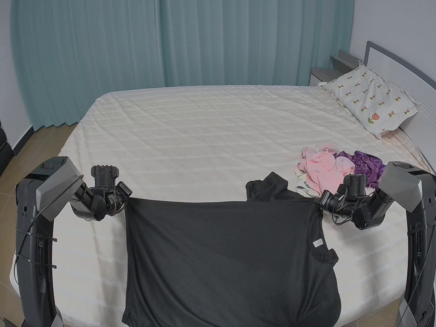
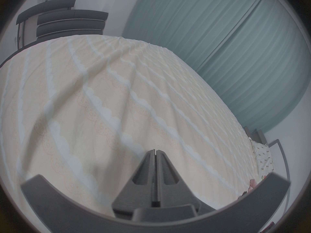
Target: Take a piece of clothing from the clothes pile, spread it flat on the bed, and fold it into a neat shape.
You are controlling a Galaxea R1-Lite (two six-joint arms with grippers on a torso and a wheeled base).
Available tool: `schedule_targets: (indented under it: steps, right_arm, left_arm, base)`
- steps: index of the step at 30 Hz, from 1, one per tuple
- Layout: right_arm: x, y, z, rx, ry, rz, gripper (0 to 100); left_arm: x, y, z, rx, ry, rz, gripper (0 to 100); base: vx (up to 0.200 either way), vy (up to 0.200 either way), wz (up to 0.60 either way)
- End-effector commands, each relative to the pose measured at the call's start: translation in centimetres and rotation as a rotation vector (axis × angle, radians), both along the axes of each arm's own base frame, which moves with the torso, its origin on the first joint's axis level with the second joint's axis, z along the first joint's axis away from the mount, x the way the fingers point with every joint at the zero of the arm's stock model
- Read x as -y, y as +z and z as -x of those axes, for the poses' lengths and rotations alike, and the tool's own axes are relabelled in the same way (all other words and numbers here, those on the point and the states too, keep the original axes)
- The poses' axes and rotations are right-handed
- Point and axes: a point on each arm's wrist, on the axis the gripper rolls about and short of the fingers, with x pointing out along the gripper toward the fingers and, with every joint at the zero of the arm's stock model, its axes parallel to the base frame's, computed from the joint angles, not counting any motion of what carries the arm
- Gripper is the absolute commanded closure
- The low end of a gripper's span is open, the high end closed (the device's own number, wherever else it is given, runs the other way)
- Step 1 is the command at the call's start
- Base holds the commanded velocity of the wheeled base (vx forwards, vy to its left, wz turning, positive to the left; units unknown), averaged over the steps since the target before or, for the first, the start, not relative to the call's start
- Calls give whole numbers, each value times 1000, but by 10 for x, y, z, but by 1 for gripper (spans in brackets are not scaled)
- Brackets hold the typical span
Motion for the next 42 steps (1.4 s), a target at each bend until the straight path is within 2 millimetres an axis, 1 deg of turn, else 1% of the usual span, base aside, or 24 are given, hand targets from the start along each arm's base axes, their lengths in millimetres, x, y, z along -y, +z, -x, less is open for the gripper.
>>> schedule_targets:
  steps: [1,2,6,10,12,15,18,19,22,23,24,25,26,27,28,29,30,34,35,38,42]
  right_arm:
    - [-2,-2,-1,-1,4,1,100]
    - [-2,-3,-1,-7,2,2,0]
    - [0,-4,2,-16,1,2,0]
    - [3,1,4,-9,-7,-3,0]
    - [5,9,6,2,-8,-9,0]
    - [4,24,8,24,-9,-25,0]
    - [-3,44,7,57,-18,-74,0]
    - [-9,53,6,72,-15,-99,0]
    - [-28,59,4,81,4,-127,0]
    - [-36,59,3,83,22,-129,0]
    - [-41,58,3,78,29,-128,0]
    - [-53,56,1,71,52,-128,0]
    - [-55,55,1,69,55,-127,0]
    - [-66,51,-1,61,67,-117,0]
    - [-66,51,-1,61,67,-117,0]
    - [-78,53,-10,68,58,-96,0]
    - [-80,53,-14,64,53,-91,0]
    - [-96,42,-36,8,75,-47,0]
    - [-98,41,-39,10,75,-34,0]
    - [-101,29,-59,21,60,52,0]
    - [-104,16,-77,-22,39,107,0]
  left_arm:
    - [0,0,0,1,0,2,100]
    - [0,0,0,-1,1,3,0]
    - [1,-3,2,-13,-3,3,0]
    - [1,-1,3,-13,-3,3,0]
    - [1,0,6,-16,-4,7,0]
    - [1,7,11,-14,-10,11,0]
    - [2,16,17,-10,-22,20,0]
    - [3,19,20,-10,-30,27,0]
    - [4,22,24,-14,-36,49,0]
    - [5,25,26,-10,-34,64,0]
    - [5,26,26,-8,-32,69,0]
    - [5,27,29,-13,-28,88,0]
    - [5,27,30,-14,-27,92,0]
    - [5,28,36,-26,-34,116,0]
    - [5,28,36,-26,-34,116,0]
    - [6,29,43,-42,-54,150,0]
    - [6,29,46,-48,-61,167,0]
    - [8,28,53,-72,-82,244,0]
    - [8,28,53,-72,-81,247,0]
    - [8,27,54,-75,-79,252,0]
    - [8,27,54,-77,-79,252,0]
  base:
    - [0,0,0]
    - [0,0,0]
    - [0,0,0]
    - [0,0,0]
    - [0,0,0]
    - [0,0,0]
    - [0,0,0]
    - [0,0,0]
    - [0,0,0]
    - [0,0,0]
    - [0,0,0]
    - [0,0,0]
    - [0,0,0]
    - [0,0,0]
    - [0,0,0]
    - [0,0,0]
    - [0,0,0]
    - [0,0,0]
    - [0,0,0]
    - [0,0,0]
    - [0,0,0]
